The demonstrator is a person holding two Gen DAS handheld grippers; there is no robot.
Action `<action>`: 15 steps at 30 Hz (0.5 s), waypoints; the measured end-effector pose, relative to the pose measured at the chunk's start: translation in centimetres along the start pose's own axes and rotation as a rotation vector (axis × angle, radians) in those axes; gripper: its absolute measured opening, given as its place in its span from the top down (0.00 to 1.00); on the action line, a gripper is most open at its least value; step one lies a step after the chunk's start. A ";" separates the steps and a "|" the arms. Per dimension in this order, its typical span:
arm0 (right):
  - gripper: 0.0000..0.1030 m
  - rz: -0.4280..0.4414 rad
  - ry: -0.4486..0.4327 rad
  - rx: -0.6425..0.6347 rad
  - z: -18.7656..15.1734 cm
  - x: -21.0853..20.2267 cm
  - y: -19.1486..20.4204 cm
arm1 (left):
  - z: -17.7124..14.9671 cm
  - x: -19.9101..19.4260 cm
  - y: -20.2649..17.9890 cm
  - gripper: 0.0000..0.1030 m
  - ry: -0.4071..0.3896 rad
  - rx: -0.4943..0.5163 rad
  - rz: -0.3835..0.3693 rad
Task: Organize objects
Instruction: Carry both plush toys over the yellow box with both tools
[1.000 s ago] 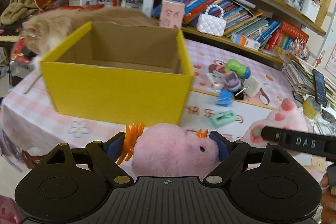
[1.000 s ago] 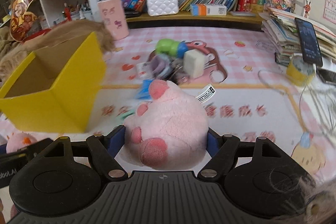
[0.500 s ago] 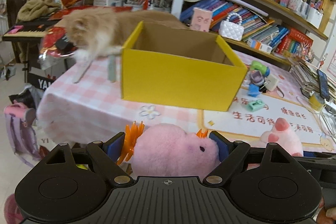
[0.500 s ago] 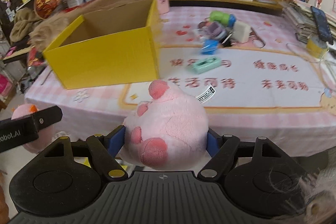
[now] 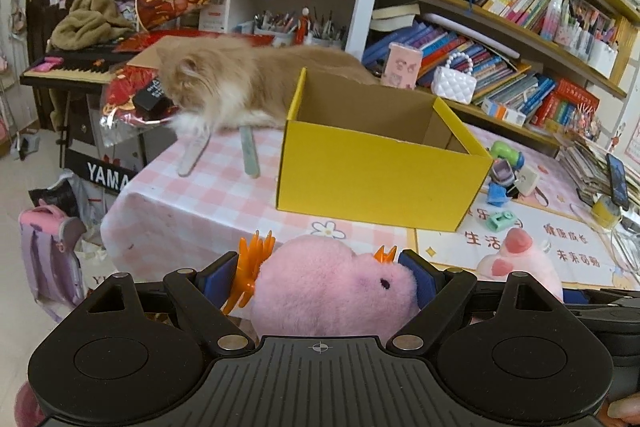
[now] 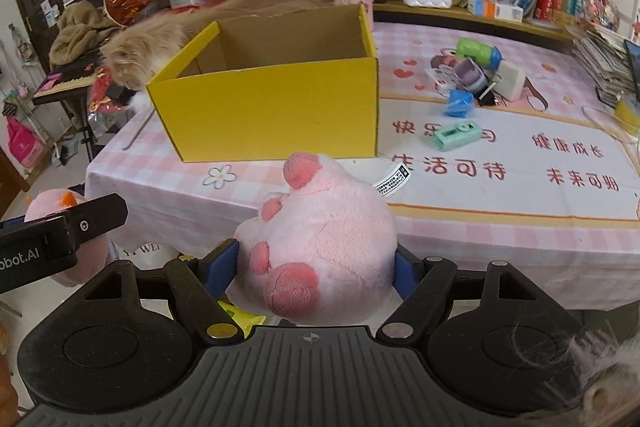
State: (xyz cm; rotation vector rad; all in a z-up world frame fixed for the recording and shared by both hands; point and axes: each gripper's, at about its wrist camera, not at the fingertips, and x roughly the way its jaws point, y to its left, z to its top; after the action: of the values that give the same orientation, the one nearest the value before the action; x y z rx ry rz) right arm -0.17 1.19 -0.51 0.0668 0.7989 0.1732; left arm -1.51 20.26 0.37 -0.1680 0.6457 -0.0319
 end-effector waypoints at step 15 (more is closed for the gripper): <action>0.28 -0.023 -0.034 -0.036 1.6 0.5 1.7 | 1.3 0.4 0.7 0.16 -0.031 0.021 -0.013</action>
State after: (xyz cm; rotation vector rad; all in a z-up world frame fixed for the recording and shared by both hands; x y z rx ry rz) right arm 1.13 2.97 0.45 0.0263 0.7617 0.1646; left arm -0.36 21.11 1.05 -0.1515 0.6129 -0.0481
